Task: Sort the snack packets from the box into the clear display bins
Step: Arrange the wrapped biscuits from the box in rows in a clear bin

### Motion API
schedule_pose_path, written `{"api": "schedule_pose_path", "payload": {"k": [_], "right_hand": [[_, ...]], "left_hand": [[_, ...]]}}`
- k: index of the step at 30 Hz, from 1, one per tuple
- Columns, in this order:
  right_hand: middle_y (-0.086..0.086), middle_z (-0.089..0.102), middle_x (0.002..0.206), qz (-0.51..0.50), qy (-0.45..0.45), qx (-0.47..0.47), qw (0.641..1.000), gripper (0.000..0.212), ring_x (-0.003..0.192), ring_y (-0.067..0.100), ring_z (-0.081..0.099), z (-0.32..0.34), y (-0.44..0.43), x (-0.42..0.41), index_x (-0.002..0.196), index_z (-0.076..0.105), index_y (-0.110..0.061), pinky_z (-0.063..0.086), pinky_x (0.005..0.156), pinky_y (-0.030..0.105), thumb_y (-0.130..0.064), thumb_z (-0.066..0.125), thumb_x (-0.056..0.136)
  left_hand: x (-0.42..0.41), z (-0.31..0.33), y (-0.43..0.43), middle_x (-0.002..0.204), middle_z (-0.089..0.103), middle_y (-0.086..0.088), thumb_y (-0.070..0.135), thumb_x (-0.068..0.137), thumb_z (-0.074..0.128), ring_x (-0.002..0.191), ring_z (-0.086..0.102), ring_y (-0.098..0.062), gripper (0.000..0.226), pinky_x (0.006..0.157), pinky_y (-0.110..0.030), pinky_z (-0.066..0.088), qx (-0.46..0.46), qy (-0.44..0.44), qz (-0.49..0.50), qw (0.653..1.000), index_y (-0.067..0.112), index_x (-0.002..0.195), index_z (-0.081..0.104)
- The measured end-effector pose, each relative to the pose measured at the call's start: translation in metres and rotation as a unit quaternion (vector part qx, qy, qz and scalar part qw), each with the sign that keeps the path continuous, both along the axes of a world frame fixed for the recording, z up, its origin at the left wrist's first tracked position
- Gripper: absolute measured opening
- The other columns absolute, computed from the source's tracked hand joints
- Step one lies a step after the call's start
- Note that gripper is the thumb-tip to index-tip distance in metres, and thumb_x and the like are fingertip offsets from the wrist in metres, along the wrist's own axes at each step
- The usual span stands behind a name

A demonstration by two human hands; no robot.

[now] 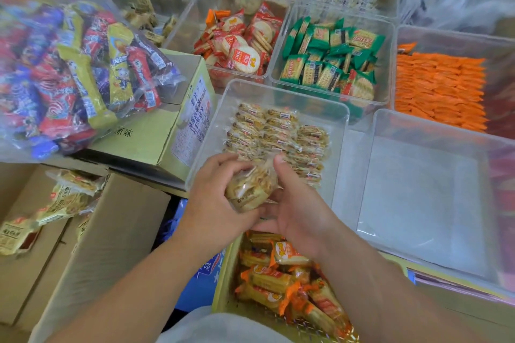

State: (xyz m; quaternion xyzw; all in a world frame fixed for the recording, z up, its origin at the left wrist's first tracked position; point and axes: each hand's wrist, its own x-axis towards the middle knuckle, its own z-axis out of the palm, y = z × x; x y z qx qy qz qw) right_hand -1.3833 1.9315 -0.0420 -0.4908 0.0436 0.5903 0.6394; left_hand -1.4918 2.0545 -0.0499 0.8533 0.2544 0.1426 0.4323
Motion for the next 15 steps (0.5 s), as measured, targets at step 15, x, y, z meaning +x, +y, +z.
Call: {"api": "schedule_pose_path", "payload": {"k": [15], "right_hand": [[0.015,0.072,0.12,0.014,-0.049,0.001,0.999,0.038,0.107,0.033,0.071,-0.013,-0.012,0.012,0.128,0.064,-0.014,0.061,0.083,0.046,-0.021,0.072,0.092]], "left_hand": [[-0.011,0.0,0.012,0.13,0.065,0.018,0.046,0.065,0.087,0.123,0.058,0.003,0.066,0.1,-0.023,0.048,-0.165,0.032,-0.024,0.985,0.046,0.127,0.064]]}}
